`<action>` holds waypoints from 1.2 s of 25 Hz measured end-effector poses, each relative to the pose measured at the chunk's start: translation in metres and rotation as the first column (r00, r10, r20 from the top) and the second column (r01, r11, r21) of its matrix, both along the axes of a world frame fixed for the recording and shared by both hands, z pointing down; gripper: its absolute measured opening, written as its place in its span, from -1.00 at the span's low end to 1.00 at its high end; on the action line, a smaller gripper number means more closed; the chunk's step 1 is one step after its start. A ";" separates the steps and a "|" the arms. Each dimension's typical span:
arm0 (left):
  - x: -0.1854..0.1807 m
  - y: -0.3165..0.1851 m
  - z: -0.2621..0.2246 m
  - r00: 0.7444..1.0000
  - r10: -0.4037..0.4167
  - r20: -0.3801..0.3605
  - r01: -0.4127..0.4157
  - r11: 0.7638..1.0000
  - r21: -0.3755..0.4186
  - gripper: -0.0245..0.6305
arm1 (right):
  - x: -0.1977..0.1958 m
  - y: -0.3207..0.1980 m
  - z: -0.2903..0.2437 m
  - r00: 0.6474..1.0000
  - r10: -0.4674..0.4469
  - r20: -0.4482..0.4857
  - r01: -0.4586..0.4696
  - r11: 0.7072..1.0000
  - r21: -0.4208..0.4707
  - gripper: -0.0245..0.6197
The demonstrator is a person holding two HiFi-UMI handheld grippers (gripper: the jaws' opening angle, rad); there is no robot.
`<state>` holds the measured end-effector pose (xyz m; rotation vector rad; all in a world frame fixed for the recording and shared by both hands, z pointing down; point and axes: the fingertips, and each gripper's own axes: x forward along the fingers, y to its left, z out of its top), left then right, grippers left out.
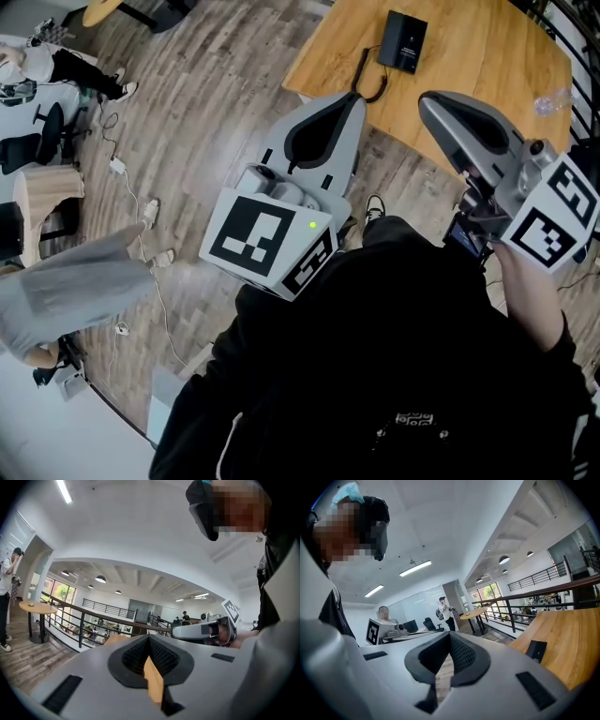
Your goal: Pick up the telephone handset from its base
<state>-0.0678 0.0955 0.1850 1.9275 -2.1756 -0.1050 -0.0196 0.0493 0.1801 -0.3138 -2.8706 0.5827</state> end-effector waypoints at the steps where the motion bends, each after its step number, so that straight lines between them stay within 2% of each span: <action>1: -0.002 -0.005 -0.003 1.000 0.000 0.002 0.000 1.000 0.000 -0.93 | -0.002 -0.003 -0.002 1.000 -0.005 -0.003 0.005 1.000 -0.001 -0.87; 7: -0.011 -0.036 -0.024 1.000 -0.016 0.023 0.016 1.000 0.011 -0.93 | -0.014 -0.033 -0.020 0.999 -0.039 0.011 0.039 0.999 0.000 -0.87; 12: -0.031 -0.072 -0.016 0.999 -0.030 0.018 0.031 1.000 -0.006 -0.93 | -0.040 -0.073 -0.013 0.998 -0.065 0.012 0.065 0.998 -0.015 -0.87; 22: -0.051 -0.089 -0.006 0.999 -0.038 0.012 0.038 0.999 -0.035 -0.93 | -0.060 -0.100 -0.002 0.999 -0.054 0.007 0.055 0.996 -0.064 -0.87; 26: -0.064 -0.114 0.017 1.000 0.004 0.000 -0.004 0.999 -0.041 -0.93 | -0.071 -0.122 0.017 1.000 -0.017 0.007 0.018 0.996 -0.083 -0.87; 30: -0.075 -0.141 0.009 0.994 0.106 0.001 -0.105 0.994 -0.019 -0.93 | -0.073 -0.142 0.012 0.997 0.082 -0.008 -0.083 0.994 -0.071 -0.87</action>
